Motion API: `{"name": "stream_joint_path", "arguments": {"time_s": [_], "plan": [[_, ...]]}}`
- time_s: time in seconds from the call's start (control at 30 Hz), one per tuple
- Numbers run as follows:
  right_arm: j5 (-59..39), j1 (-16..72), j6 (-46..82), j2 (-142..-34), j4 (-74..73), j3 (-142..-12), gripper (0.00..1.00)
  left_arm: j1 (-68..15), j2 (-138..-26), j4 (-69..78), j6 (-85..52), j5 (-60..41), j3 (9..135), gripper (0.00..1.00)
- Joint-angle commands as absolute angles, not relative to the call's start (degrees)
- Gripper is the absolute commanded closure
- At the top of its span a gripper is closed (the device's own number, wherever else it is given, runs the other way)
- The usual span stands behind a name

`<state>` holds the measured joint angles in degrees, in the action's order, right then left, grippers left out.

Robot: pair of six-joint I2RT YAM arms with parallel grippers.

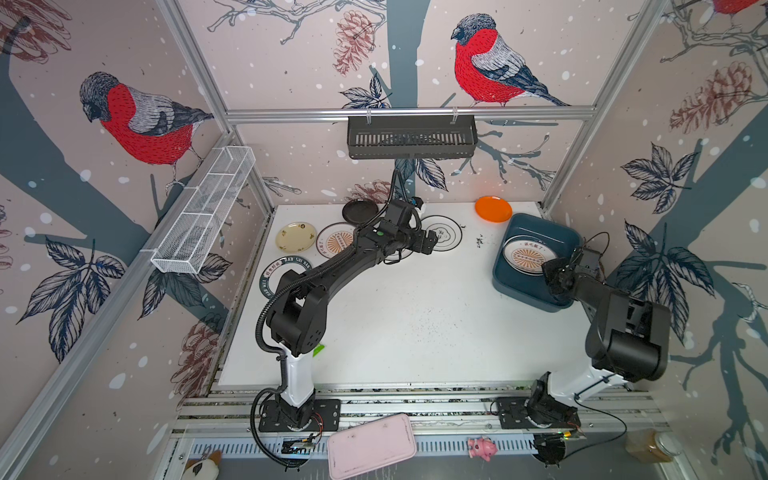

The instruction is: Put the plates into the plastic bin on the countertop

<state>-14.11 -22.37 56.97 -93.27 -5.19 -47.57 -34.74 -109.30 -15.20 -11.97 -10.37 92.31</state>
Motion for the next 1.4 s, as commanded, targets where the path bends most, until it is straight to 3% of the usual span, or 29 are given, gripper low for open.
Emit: {"name": "stream_joint_path", "arguments": {"time_s": [0.0, 0.67, 0.93, 1.1, 1.37], "plan": [[-12.75, -21.84, 56.45, -93.27, -5.13, -47.75, 0.86, -34.34, -108.55, -16.0, -11.02, -10.2, 91.95, 0.04], [-11.78, -21.27, 56.7, -95.13, -6.05, -49.09, 0.94, -33.22, -106.2, -12.28, -10.72, -13.76, 88.6, 0.04], [-12.37, -20.95, 57.42, -95.83, -6.39, -49.37, 0.96, -33.21, -107.11, -1.6, -15.07, -19.91, 88.96, 0.04], [-12.49, -20.49, 56.78, -96.63, -4.92, -50.04, 0.97, -32.98, -107.4, -3.5, -15.83, -23.09, 91.95, 0.04], [-12.07, -20.73, 57.27, -96.67, -5.8, -49.28, 0.97, -31.18, -100.95, 1.71, -18.87, -23.82, 82.98, 0.04]]}}
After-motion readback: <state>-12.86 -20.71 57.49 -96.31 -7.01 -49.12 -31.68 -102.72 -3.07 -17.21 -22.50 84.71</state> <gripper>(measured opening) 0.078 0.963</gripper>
